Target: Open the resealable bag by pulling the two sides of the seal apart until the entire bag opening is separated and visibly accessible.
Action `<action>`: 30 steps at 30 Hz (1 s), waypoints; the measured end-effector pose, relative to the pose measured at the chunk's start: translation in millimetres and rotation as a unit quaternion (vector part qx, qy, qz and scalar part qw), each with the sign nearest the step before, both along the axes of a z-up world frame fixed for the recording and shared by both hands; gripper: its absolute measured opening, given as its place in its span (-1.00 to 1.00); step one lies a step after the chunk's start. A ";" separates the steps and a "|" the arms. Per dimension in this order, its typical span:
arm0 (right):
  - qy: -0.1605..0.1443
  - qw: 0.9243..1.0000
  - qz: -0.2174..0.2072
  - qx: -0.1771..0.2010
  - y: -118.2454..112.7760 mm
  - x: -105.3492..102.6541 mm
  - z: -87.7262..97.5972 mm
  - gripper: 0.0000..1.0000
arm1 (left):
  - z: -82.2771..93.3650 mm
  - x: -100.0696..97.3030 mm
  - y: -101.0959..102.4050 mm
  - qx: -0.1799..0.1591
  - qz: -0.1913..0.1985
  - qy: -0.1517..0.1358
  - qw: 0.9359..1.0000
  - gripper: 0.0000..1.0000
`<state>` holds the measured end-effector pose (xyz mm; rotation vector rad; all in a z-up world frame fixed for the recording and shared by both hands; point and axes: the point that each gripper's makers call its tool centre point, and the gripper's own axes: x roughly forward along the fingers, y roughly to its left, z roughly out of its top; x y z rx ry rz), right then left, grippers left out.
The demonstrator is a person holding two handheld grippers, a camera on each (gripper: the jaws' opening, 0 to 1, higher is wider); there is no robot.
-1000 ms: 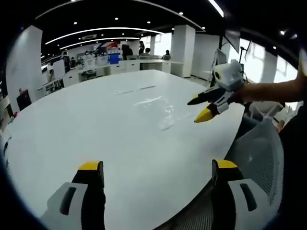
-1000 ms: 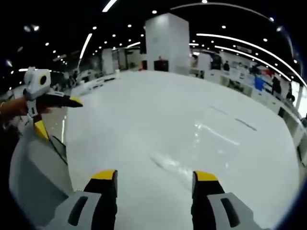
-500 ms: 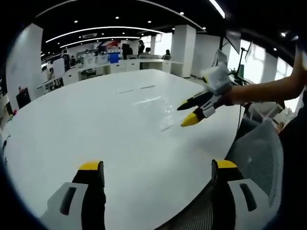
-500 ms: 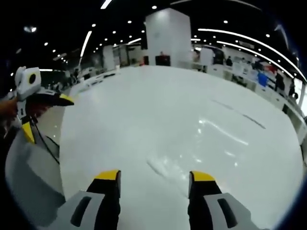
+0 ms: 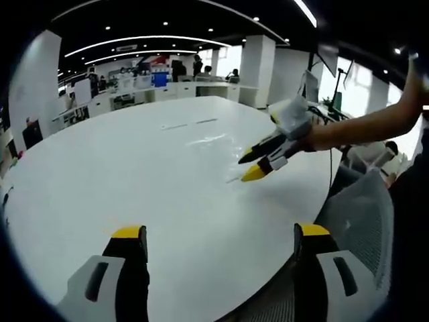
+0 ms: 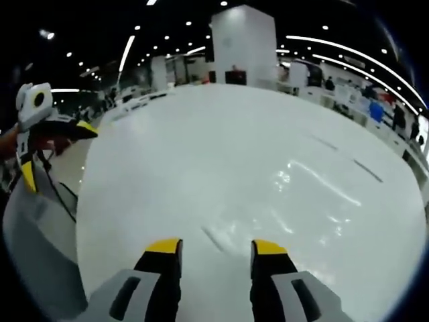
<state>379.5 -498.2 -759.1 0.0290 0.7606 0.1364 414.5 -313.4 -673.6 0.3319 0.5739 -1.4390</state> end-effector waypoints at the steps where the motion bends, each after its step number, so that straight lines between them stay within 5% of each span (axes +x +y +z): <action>1: 0.002 1.000 -0.001 0.001 -0.4 0.2 -1.4 -0.30 | -0.3 0.8 0.3 0.001 0.001 0.000 1.000 0.77; 18: 0.009 0.999 0.024 -0.019 4.5 11.8 -12.4 -0.76 | -1.6 4.4 2.0 0.007 0.011 0.003 1.000 0.77; 30: 0.017 0.998 0.038 -0.038 0.3 8.5 -19.6 -0.83 | -7.0 6.5 5.8 0.015 0.018 0.006 1.000 0.76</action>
